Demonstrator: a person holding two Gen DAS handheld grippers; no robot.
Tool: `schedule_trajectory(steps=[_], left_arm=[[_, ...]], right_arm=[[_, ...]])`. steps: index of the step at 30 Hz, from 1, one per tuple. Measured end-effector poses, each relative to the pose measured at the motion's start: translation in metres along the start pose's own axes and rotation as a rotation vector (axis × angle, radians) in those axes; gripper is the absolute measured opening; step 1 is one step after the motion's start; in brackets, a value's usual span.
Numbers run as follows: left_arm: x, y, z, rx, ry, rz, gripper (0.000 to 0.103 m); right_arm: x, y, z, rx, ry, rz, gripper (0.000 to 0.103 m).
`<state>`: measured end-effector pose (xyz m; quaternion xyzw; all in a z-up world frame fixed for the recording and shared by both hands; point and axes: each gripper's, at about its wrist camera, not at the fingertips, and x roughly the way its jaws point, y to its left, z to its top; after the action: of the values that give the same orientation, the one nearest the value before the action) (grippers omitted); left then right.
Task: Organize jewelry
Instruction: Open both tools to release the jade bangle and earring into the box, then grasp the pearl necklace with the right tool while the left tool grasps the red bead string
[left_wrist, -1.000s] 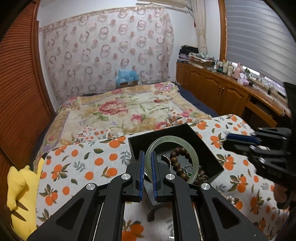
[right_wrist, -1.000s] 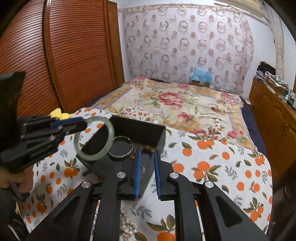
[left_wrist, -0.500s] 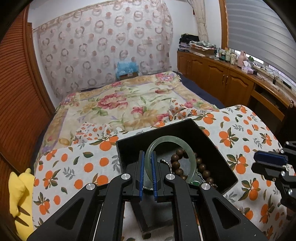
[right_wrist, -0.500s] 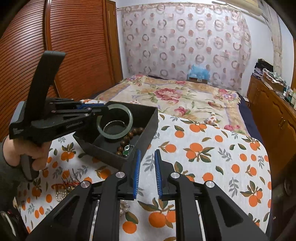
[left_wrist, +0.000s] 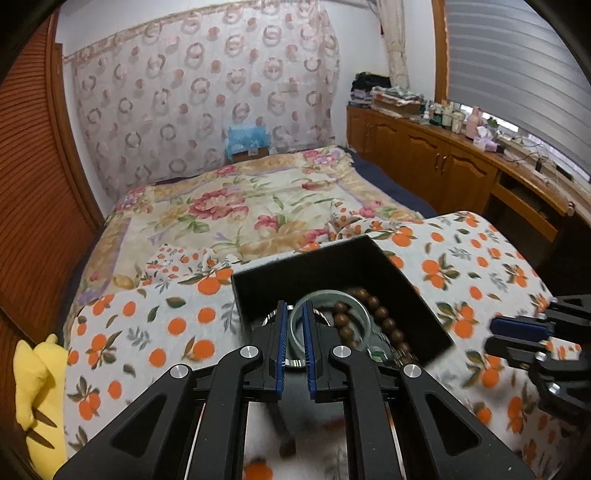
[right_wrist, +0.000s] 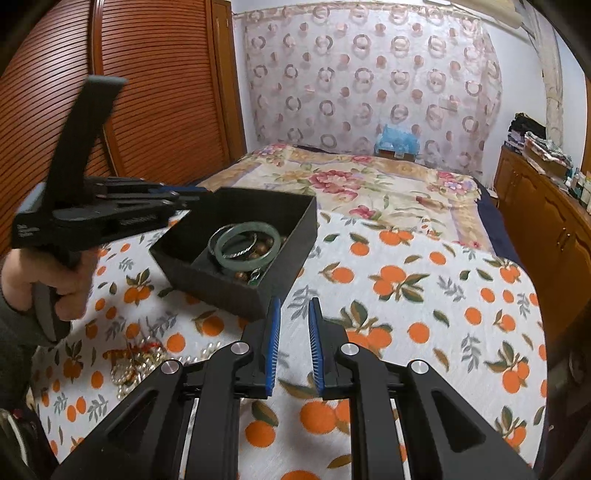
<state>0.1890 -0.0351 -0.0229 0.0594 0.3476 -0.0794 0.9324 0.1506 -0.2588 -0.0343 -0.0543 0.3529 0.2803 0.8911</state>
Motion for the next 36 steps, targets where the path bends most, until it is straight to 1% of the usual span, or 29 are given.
schedule_trajectory(steps=[2,3,5,9,10,11,13,16,20,24,26,27,28,30,31,32,36], left_arm=[[-0.015,-0.001,-0.010,0.005,-0.009,-0.016,0.008],[-0.023,-0.002,-0.017,0.007,-0.015,-0.023,0.008],[-0.034,-0.002,-0.030,0.014,-0.014,-0.038,0.008],[-0.047,0.002,-0.054,0.006,0.007,-0.059,0.009],[-0.050,0.005,-0.061,-0.004,0.016,-0.066,0.015],[-0.052,0.006,-0.068,-0.011,0.022,-0.072,0.019],[-0.054,0.008,-0.081,-0.021,0.039,-0.080,0.019],[-0.058,0.008,-0.099,-0.031,0.062,-0.090,0.019],[-0.065,0.008,-0.116,-0.039,0.078,-0.114,0.019],[-0.071,0.007,-0.125,-0.043,0.087,-0.135,0.021],[-0.073,0.006,-0.129,-0.048,0.090,-0.155,0.028],[-0.073,0.004,-0.131,-0.045,0.094,-0.162,0.028],[-0.072,0.002,-0.131,-0.040,0.099,-0.166,0.028],[-0.069,-0.001,-0.133,-0.032,0.109,-0.174,0.028],[-0.067,-0.003,-0.133,-0.029,0.114,-0.179,0.028],[-0.064,-0.006,-0.134,-0.021,0.124,-0.191,0.028],[-0.054,-0.013,-0.136,0.010,0.148,-0.187,0.028]], right_arm=[[0.002,0.002,-0.006,-0.005,0.013,0.009,0.019],[0.002,0.004,-0.009,-0.007,0.022,0.014,0.026],[0.005,0.005,-0.016,-0.010,0.042,0.029,0.032],[0.008,0.010,-0.024,-0.021,0.075,0.055,0.032],[0.009,0.012,-0.026,-0.029,0.085,0.068,0.032],[0.010,0.014,-0.028,-0.031,0.094,0.079,0.032],[0.014,0.016,-0.029,-0.035,0.114,0.094,0.032],[0.020,0.016,-0.030,-0.030,0.137,0.093,0.032],[0.024,0.011,-0.028,0.004,0.146,0.117,0.032],[0.028,0.011,-0.029,0.023,0.162,0.153,0.032],[0.029,0.016,-0.031,0.000,0.170,0.143,0.032],[0.029,0.018,-0.032,-0.010,0.169,0.140,0.026],[0.029,0.019,-0.032,-0.009,0.173,0.154,0.024],[0.029,0.020,-0.032,-0.015,0.171,0.148,0.023],[0.028,0.021,-0.032,-0.024,0.169,0.140,0.020],[0.026,0.022,-0.031,-0.030,0.156,0.133,0.009],[0.017,0.019,-0.026,-0.028,0.119,0.105,0.009]])
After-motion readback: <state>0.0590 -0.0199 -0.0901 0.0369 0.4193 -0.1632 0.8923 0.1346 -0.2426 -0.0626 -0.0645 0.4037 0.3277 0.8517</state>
